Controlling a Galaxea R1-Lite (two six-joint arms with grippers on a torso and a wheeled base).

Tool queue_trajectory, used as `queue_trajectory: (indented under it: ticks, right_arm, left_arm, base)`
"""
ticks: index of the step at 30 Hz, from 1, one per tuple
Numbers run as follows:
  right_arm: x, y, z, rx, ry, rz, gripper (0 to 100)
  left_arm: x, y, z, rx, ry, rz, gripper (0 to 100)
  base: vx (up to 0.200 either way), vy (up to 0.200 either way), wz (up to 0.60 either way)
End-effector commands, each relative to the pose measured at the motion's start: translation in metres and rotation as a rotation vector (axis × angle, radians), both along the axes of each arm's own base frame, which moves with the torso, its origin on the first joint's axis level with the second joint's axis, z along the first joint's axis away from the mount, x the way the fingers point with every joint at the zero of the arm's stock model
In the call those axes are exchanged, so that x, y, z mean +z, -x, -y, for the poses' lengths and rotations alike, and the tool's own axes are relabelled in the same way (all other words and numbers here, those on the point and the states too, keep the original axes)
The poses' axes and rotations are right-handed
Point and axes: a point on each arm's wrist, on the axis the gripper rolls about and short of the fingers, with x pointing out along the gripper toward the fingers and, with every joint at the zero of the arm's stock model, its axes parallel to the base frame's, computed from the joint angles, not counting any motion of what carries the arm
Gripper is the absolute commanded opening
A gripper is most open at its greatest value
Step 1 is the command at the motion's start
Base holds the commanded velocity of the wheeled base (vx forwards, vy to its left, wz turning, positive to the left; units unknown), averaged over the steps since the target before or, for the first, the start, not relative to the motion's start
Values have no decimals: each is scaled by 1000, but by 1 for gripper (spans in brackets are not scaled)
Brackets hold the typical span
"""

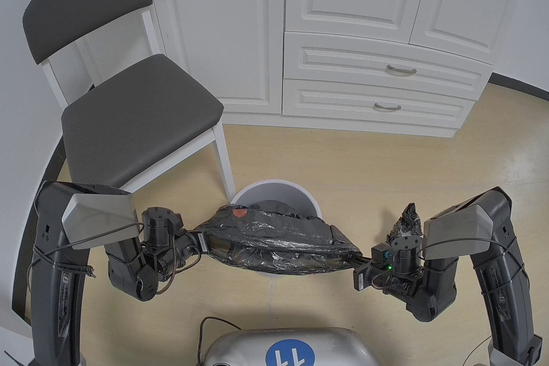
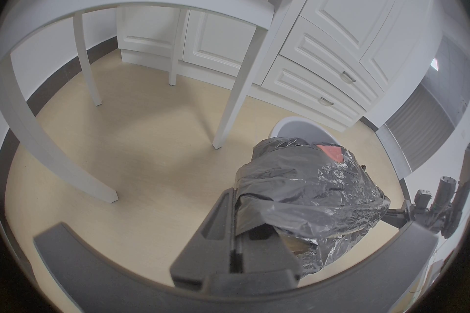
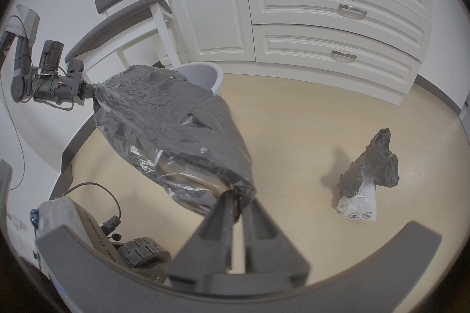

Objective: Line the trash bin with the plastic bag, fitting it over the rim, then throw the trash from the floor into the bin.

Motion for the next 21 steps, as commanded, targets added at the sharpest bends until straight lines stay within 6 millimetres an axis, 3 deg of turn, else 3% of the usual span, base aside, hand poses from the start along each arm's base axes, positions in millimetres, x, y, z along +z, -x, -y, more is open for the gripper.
queue_trajectory:
  ticks: [1,5,8,9,10,14,16,18,21]
  right_arm:
    - [15,3,-2,9,-15,35,100]
    - [44,21,-1,31,-4,51,100]
    - [80,46,5,82,54,111,100]
    - [80,46,5,82,54,111,100]
    - [101,59,11,104,77,156,100]
    - [126,73,16,118,56,213,100]
    - [130,75,17,119,51,223,100]
    - [148,82,18,115,42,284,100]
    - [158,88,15,132,37,320,100]
  left_arm:
    - [4,0,0,-1,5,17,0]
    - [6,1,0,-1,4,18,0]
    - [13,1,-1,0,8,35,0]
    - [13,1,-1,0,8,35,0]
    - [22,2,-2,3,13,51,0]
    - [30,5,-2,-1,17,64,0]
    - [32,5,-2,-1,18,67,0]
    - [42,10,-1,-7,18,83,0]
    - [52,13,1,-16,21,102,0]
  base:
    - [0,0,0]
    - [0,0,0]
    - [0,0,0]
    - [0,0,0]
    - [0,0,0]
    - [0,0,0]
    - [0,0,0]
    - [0,0,0]
    - [0,0,0]
